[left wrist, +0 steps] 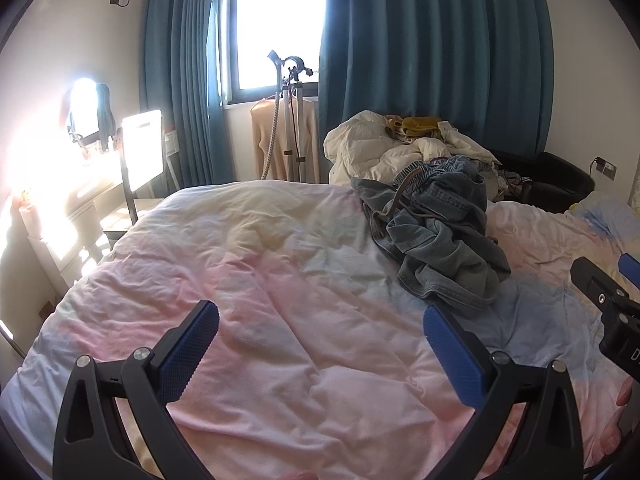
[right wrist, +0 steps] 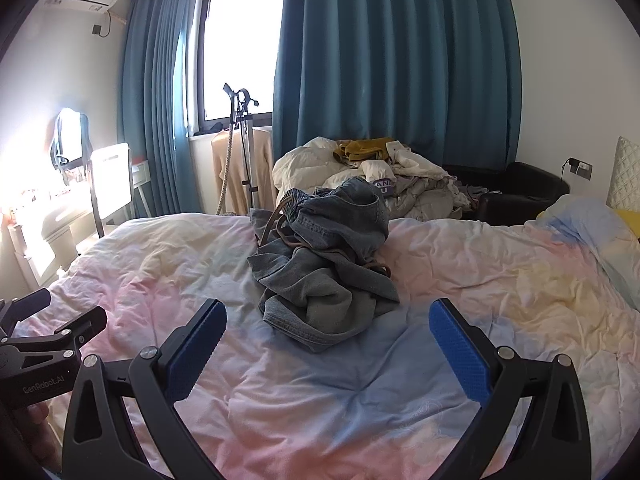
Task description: Fold clothes
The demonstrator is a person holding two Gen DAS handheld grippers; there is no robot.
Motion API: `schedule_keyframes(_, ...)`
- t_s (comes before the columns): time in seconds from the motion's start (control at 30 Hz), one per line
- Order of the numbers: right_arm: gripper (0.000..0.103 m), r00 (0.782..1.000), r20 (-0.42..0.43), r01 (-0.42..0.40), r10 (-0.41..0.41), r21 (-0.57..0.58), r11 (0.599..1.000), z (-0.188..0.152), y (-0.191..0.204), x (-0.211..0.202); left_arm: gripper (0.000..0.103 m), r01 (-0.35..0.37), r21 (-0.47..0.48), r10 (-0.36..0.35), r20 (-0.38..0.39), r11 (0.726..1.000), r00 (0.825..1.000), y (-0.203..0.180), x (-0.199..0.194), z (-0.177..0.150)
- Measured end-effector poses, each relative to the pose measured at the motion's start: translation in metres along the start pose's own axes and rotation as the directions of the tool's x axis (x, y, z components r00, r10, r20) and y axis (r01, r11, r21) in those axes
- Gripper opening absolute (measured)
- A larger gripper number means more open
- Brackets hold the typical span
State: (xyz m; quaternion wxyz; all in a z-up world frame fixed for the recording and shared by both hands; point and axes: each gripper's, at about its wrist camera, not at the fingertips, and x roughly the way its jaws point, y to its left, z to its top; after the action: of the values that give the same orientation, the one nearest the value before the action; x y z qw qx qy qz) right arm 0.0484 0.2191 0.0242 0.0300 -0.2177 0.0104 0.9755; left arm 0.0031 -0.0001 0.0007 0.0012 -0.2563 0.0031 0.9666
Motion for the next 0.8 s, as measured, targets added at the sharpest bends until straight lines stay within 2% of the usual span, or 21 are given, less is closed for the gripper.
schedule_keyframes(0.03,0.103,1.0,0.004,-0.001,0.001,0.001,1.0,0.0,-0.001,-0.001,0.103,-0.013,0.03,0.013,0.004,0.999,1.0,-0.009,-0.002,-0.002)
schedule_keyframes(0.17,0.103,1.0,0.02,-0.003,0.003,0.003,1.0,0.001,-0.003,-0.005,0.103,-0.005,0.009,0.005,-0.019,1.0,1.0,-0.008,-0.005,0.001)
schedule_keyframes(0.8,0.103,1.0,0.022,-0.007,0.007,0.003,1.0,-0.001,-0.002,-0.005,0.103,-0.011,-0.017,0.011,0.009,1.0,1.0,0.0,-0.005,0.001)
